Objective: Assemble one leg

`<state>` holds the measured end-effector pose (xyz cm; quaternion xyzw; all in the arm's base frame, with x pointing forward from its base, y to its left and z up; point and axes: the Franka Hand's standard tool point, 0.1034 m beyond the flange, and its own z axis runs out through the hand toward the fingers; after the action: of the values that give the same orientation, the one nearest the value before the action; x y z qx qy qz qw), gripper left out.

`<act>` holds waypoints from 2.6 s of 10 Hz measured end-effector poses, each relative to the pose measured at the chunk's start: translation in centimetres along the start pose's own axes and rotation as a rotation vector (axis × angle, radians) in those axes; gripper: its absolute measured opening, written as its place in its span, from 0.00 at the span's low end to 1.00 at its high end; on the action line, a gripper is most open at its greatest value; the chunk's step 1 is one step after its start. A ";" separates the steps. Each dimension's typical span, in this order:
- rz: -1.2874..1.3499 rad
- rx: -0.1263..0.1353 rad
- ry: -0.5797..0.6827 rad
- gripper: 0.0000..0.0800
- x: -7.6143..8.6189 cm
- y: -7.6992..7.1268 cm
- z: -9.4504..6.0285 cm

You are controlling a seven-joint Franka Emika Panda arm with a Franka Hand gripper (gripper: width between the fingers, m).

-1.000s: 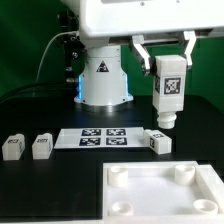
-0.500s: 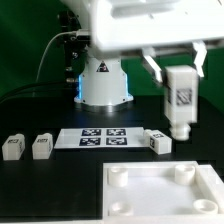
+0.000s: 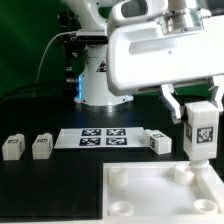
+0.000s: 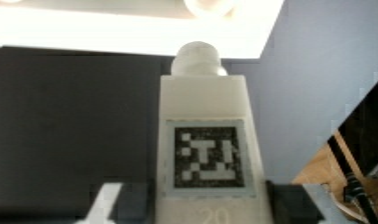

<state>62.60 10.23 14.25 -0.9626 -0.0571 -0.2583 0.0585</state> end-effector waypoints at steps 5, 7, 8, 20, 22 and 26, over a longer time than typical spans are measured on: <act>0.002 0.012 -0.027 0.37 -1.1 -0.6 2.5; 0.005 0.012 -0.040 0.37 -1.7 -0.4 3.2; 0.006 0.013 -0.048 0.37 -2.1 -0.4 3.5; 0.053 -0.054 0.086 0.37 -4.2 -1.2 4.6; 0.054 -0.050 0.066 0.49 -4.5 -1.2 4.8; 0.055 -0.050 0.065 0.80 -4.6 -1.2 4.9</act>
Offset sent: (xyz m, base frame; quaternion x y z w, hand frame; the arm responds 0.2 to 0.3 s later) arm 0.0143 0.0018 -0.0104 -0.0023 0.0091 0.0104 0.9999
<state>60.87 11.70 7.87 -0.9561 -0.0223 -0.2890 0.0431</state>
